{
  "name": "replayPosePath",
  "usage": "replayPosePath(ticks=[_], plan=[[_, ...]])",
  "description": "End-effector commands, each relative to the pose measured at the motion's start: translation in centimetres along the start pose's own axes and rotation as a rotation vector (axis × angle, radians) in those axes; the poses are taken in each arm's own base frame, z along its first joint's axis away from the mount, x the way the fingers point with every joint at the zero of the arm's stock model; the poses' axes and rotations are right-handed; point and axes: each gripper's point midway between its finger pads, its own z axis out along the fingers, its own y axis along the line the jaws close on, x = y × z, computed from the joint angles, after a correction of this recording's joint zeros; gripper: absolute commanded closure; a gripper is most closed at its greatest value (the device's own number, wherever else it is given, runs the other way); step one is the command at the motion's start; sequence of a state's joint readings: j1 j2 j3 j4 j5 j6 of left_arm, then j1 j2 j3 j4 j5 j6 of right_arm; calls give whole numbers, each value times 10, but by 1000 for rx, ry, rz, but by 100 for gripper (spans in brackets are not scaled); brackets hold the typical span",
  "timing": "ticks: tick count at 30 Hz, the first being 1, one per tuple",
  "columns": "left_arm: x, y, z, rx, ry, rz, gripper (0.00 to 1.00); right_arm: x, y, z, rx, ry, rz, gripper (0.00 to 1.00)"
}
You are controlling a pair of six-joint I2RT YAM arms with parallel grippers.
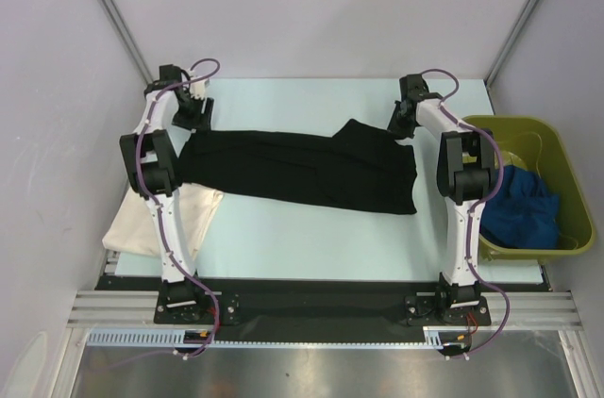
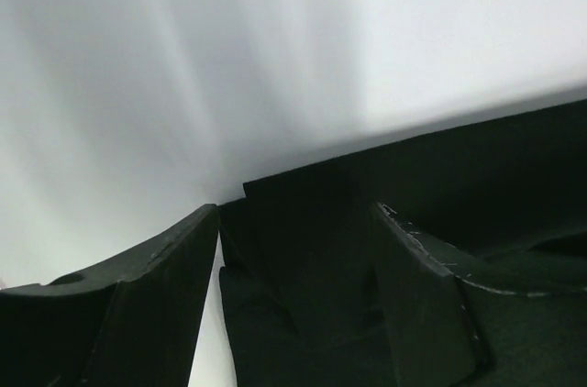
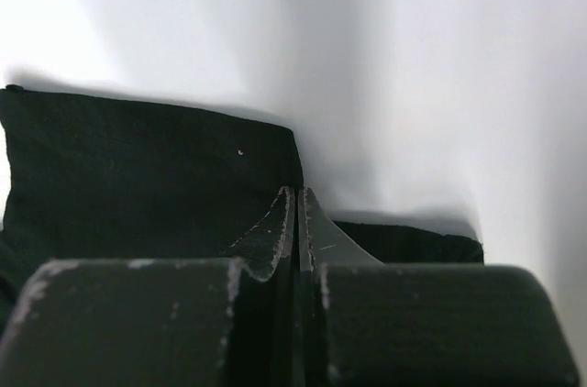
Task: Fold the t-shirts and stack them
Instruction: Fold the tshirt
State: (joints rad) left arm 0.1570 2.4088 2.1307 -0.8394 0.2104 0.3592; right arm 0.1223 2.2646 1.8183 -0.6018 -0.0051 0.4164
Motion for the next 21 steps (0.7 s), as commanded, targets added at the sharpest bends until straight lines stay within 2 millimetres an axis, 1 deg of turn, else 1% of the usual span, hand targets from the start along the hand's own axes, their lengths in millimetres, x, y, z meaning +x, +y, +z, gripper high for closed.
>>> replayPosePath(ticks=[1,4,5,7,8,9,10,12,13,17,18,19,20,21], plan=[[-26,5,-7,-7,-88,11,29,-35,20,-31,-53,-111,-21,100],[-24,-1,-5,21,-85,0,41,-37,21,-36,-58,-117,-23,100],[-21,-3,-4,35,-73,-2,48,-38,21,-38,-59,-122,-22,100],[-18,-10,-4,70,-70,4,55,-38,21,-39,-59,-123,-24,100],[-16,-14,-6,81,-66,5,64,-38,21,-40,-61,-126,-24,100],[-15,-14,-7,86,-68,7,68,-39,21,-41,-62,-129,-24,100],[-16,-14,-8,84,-74,11,77,-39,22,-41,-63,-130,-25,100],[-17,-12,-9,67,-85,12,90,-42,18,-42,-40,-143,-23,100],[-20,-11,-13,58,-94,14,100,-44,19,-45,-45,-149,-23,100],[-38,-8,-28,45,-145,37,100,-50,24,-55,-58,-168,-29,100],[-39,-6,-30,31,-147,42,98,-50,24,-57,-56,-169,-33,100],[-40,-3,-31,17,-147,49,73,-52,23,-60,-55,-177,-32,100],[-42,2,-31,-1,-152,51,53,-53,24,-61,-56,-179,-32,100],[-41,6,-30,-17,-149,46,46,-53,24,-62,-58,-179,-33,100]])
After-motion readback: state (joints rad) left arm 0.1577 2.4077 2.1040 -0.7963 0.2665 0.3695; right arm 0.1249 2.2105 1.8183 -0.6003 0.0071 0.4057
